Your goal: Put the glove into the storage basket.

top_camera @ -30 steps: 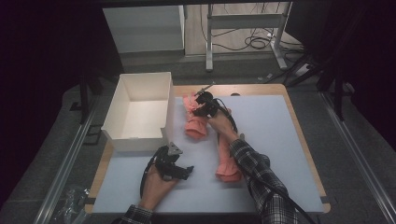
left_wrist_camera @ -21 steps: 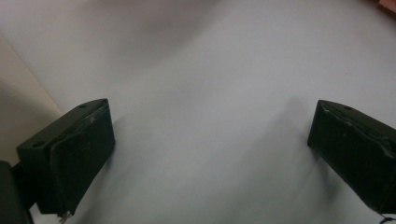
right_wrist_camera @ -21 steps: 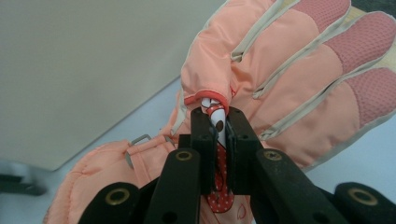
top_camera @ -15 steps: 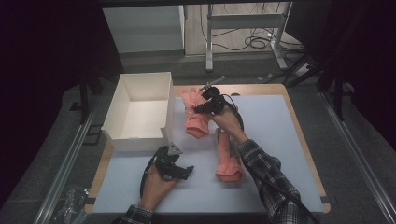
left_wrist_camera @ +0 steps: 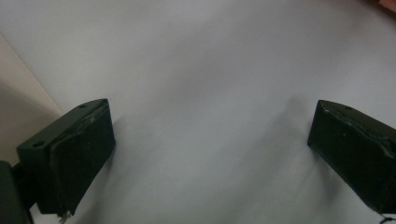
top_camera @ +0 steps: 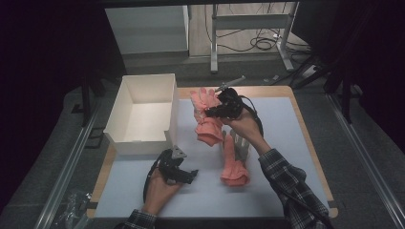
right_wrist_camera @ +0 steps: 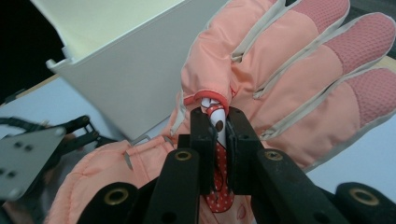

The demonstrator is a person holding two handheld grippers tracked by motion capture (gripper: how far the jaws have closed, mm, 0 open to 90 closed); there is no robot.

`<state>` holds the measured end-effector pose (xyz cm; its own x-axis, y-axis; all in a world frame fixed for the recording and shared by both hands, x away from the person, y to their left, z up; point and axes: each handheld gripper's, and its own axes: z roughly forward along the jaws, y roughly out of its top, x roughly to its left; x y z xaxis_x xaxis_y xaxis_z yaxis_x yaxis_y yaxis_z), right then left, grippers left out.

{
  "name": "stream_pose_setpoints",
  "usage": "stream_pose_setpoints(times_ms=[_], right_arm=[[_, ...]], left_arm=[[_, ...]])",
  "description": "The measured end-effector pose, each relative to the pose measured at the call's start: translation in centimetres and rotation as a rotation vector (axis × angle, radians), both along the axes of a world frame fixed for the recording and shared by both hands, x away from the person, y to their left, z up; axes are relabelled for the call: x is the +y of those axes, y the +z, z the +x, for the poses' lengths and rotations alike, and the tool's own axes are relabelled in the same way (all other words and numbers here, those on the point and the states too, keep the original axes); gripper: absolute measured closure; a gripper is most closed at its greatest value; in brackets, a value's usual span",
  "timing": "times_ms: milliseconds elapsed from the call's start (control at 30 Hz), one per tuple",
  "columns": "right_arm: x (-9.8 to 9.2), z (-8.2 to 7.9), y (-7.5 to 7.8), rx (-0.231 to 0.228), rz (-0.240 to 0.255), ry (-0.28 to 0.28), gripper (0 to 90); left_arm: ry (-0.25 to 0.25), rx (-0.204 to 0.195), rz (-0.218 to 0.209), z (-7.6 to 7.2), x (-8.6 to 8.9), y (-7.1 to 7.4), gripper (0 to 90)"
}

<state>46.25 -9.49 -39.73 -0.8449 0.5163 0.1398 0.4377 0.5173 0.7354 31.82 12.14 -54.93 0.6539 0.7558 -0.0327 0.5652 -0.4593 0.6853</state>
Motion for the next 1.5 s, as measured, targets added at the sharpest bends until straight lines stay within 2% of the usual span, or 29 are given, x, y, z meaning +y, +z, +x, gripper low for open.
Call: stream_pose_setpoints(times_ms=[133, 333, 633, 767, 1000, 1233, 1333, 1500], right_arm=[[-1.4, -1.3, 0.3, -0.004, -0.003, -0.001, 82.9], [-4.1, -3.2, 0.1, -0.001, -0.013, -0.035, 82.8], [-8.2, -6.6, -1.0, 0.011, -0.028, -0.108, 82.5], [-9.3, -8.1, -1.8, 0.011, -0.027, -0.133, 82.2], [-9.4, -9.3, -4.5, 0.046, -0.028, -0.137, 81.5], [-9.1, -9.4, -6.9, 0.022, -0.052, -0.16, 76.0], [-8.9, -9.8, -7.4, -0.001, -0.061, -0.162, 73.4], [-8.8, -10.1, -7.2, -0.023, -0.075, -0.169, 64.4]], left_arm=[[-0.001, 0.0, 0.004, 0.0, 0.0, 0.0, 0.6], [0.0, 0.001, 0.002, 0.0, 0.0, 0.0, 0.6], [0.001, 0.0, -0.001, 0.0, 0.0, 0.0, 0.6], [0.002, 0.001, 0.0, 0.0, 0.0, 0.0, 0.6], [0.002, 0.0, -0.001, 0.0, 0.0, 0.0, 0.6], [0.002, -0.001, -0.001, 0.0, 0.0, 0.0, 0.6], [0.005, -0.002, -0.005, 0.0, -0.1, 0.0, 0.6], [0.005, -0.001, -0.005, 0.0, -0.1, 0.0, 0.6]])
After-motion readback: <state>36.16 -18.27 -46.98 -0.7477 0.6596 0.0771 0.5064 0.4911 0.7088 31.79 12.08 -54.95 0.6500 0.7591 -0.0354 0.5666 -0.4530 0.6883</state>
